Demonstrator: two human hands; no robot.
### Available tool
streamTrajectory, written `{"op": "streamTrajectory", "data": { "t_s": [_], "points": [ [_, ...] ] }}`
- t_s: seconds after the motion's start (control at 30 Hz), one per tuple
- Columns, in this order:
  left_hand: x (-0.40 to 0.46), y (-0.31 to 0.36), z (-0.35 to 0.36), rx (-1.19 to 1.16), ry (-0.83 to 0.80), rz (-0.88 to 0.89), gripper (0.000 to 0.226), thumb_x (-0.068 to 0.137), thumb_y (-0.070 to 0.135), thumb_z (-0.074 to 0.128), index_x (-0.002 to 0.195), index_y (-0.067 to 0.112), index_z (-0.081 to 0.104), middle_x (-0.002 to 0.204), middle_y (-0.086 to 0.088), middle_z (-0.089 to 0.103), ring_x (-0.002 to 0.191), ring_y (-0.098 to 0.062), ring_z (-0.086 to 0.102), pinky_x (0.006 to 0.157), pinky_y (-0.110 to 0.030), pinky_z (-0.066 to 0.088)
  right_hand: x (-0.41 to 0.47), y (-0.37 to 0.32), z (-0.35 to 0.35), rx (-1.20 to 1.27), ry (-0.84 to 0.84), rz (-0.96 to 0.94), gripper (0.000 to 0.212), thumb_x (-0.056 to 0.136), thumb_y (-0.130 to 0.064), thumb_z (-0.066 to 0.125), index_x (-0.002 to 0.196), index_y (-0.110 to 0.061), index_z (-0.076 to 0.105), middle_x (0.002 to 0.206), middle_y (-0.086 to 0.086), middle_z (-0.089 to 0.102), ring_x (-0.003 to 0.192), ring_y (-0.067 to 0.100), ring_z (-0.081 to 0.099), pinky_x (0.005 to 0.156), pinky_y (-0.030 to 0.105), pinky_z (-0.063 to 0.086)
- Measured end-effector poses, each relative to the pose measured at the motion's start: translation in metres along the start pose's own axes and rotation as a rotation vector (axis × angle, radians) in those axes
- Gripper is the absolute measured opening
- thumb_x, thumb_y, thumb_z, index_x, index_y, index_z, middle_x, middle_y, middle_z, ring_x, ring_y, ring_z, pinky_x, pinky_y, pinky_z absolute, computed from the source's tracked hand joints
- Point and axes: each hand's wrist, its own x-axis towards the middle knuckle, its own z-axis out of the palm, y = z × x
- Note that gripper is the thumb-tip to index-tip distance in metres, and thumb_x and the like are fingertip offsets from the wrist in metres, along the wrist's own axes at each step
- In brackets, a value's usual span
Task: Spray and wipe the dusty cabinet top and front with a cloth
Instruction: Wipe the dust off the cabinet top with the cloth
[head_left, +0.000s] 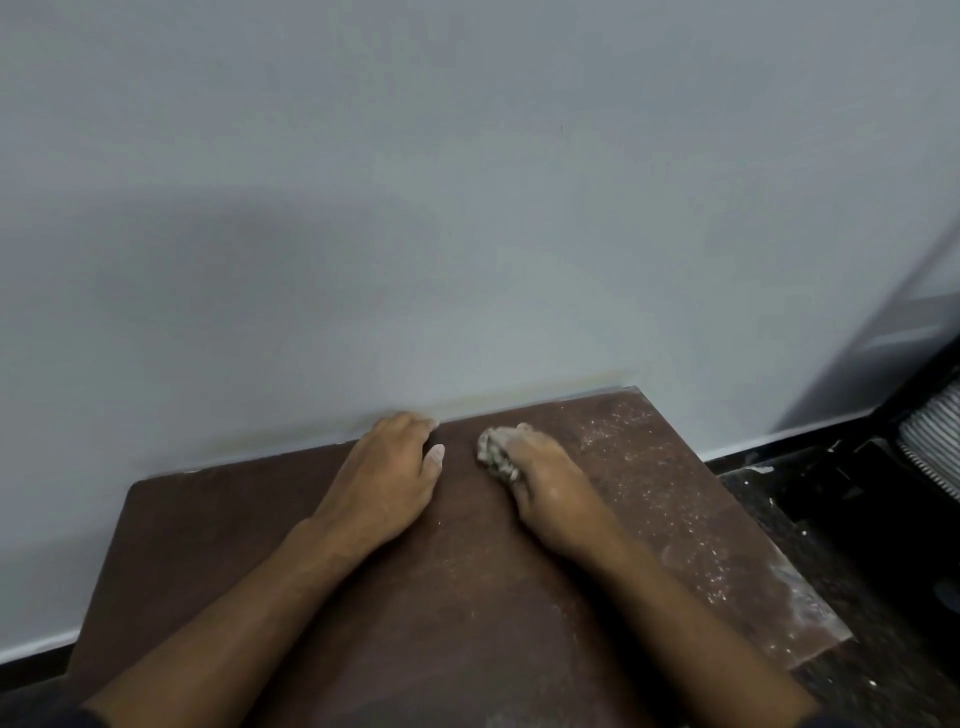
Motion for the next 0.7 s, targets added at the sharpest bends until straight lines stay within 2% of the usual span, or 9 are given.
{"op": "streamTrajectory", "data": {
  "t_s": [0.07,0.17,0.23,0.33,0.4,0.47,0.5,0.6,0.7],
  "points": [
    [-0.004,-0.001,-0.002,0.006,-0.008,0.002,0.042,0.098,0.035,0.045,0.135,0.016,0.052,0.126,0.003,0.056,0.120,-0.015,0.048,0.104,-0.032,0.040,0.022,0.021,-0.004,-0.038,0.035,0.136,0.027,0.097,-0.009,0.048,0.118,-0.019,0.062,0.111,0.003,0.063,0.103,0.022,0.054,0.094,0.035,0.043],
    [-0.010,-0.003,-0.006,0.001,-0.008,-0.005,0.041,0.099,0.032,0.044,0.137,0.017,0.051,0.129,0.004,0.055,0.122,-0.014,0.047,0.105,-0.031,0.039,0.036,0.023,-0.002,-0.087,0.083,0.258,0.022,0.099,-0.009,0.048,0.115,-0.011,0.063,0.110,0.011,0.064,0.101,0.030,0.055,0.092,0.038,0.042],
    [-0.012,-0.006,-0.007,-0.003,-0.006,-0.012,0.040,0.099,0.027,0.044,0.136,0.016,0.051,0.129,0.002,0.055,0.121,-0.015,0.048,0.105,-0.032,0.039,0.021,-0.002,0.000,-0.034,0.092,0.155,0.021,0.096,-0.006,0.052,0.112,-0.014,0.065,0.110,0.006,0.065,0.102,0.024,0.055,0.098,0.037,0.043],
    [-0.010,-0.006,-0.007,0.009,0.015,-0.003,0.037,0.097,0.022,0.046,0.132,0.012,0.055,0.125,-0.002,0.058,0.117,-0.020,0.051,0.102,-0.035,0.041,-0.020,-0.062,0.003,0.149,0.030,-0.100,0.024,0.092,0.002,0.059,0.108,-0.014,0.068,0.112,0.001,0.067,0.108,0.016,0.057,0.107,0.025,0.040],
    [-0.010,-0.005,-0.005,0.002,0.034,0.023,0.036,0.097,0.021,0.046,0.130,0.011,0.057,0.122,-0.003,0.059,0.115,-0.021,0.053,0.101,-0.035,0.042,-0.049,-0.096,0.006,0.240,-0.087,-0.229,0.022,0.100,-0.009,0.058,0.119,-0.013,0.068,0.124,0.000,0.067,0.119,0.014,0.056,0.116,0.021,0.032],
    [-0.012,-0.005,-0.005,-0.013,0.052,0.039,0.035,0.097,0.020,0.046,0.129,0.011,0.057,0.121,-0.002,0.060,0.114,-0.020,0.053,0.101,-0.034,0.042,-0.054,-0.098,0.004,0.279,-0.149,-0.319,0.026,0.102,-0.015,0.058,0.127,-0.014,0.066,0.130,0.000,0.065,0.125,0.012,0.053,0.118,0.020,0.028],
    [-0.013,-0.006,-0.006,-0.017,0.059,0.034,0.035,0.097,0.019,0.046,0.129,0.011,0.058,0.122,-0.003,0.060,0.115,-0.020,0.053,0.102,-0.034,0.042,-0.046,-0.089,0.002,0.248,-0.128,-0.335,0.026,0.099,-0.008,0.060,0.124,-0.013,0.067,0.127,0.002,0.066,0.123,0.013,0.054,0.117,0.019,0.030],
    [-0.019,-0.014,-0.014,-0.010,0.088,-0.012,0.034,0.097,0.017,0.045,0.127,0.010,0.059,0.123,-0.003,0.060,0.116,-0.019,0.052,0.103,-0.033,0.041,0.000,-0.045,0.005,0.115,0.014,-0.146,0.033,0.087,0.006,0.062,0.114,-0.010,0.068,0.114,0.009,0.068,0.109,0.024,0.058,0.104,0.024,0.036],
    [-0.028,-0.025,-0.028,0.001,0.149,-0.096,0.035,0.096,0.013,0.045,0.127,0.008,0.060,0.125,-0.005,0.062,0.117,-0.020,0.053,0.104,-0.032,0.039,0.041,-0.029,0.026,0.017,0.062,0.093,0.031,0.091,-0.007,0.056,0.120,-0.007,0.067,0.113,0.014,0.068,0.104,0.037,0.061,0.098,0.040,0.044]
  ]
}}
